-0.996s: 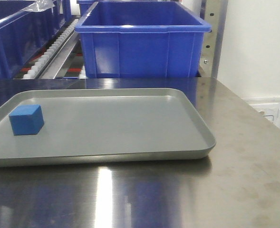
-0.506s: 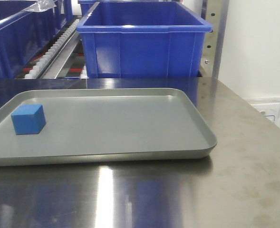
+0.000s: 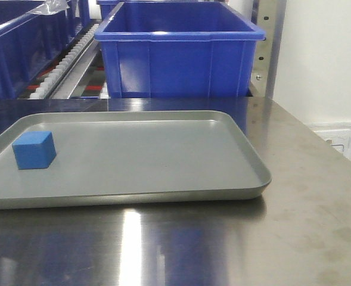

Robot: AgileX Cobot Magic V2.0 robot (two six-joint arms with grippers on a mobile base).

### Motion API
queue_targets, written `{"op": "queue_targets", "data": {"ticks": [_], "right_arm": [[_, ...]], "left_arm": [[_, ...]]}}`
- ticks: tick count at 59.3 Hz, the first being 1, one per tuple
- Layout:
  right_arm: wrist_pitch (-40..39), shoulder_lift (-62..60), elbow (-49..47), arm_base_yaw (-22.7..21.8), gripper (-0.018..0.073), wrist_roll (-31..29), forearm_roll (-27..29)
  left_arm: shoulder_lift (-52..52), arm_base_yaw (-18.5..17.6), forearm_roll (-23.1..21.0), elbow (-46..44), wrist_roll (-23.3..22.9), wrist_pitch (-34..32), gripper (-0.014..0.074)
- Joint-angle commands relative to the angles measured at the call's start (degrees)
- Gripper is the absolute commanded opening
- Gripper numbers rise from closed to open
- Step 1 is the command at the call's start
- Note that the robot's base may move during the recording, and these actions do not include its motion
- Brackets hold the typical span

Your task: Sort and place red and blue blocks on shelf

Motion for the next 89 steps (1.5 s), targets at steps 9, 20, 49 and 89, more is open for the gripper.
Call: {"op": "queue_targets", "data": {"ticks": [9,20,49,89], "right_arm": [[-5.1,-0.3,-1.7,-0.2,0.0052,-0.6,-0.8],[-5.1,-0.3,-1.7,-0.2,0.0052,-0.6,-0.8],[-5.1,-0.3,-1.7,-0.2,0.0052,-0.6,-0.8],[-5.1,-0.3,-1.7,-0.2,0.0052,-0.6,-0.8]], "left_arm": [[-0.5,-0.5,0.9,-2.2,-0.1,-4.7,0.0119],[-0.5,-0.5,-1.5,-2.2,-0.1,-4.6,0.0119],[-0.5,-0.5,-5.7,-2.2,-0.1,-3.1,0.0542],[15.8,-6.2,-19.7,-9.6,0.9,2.6,0.0528]]}}
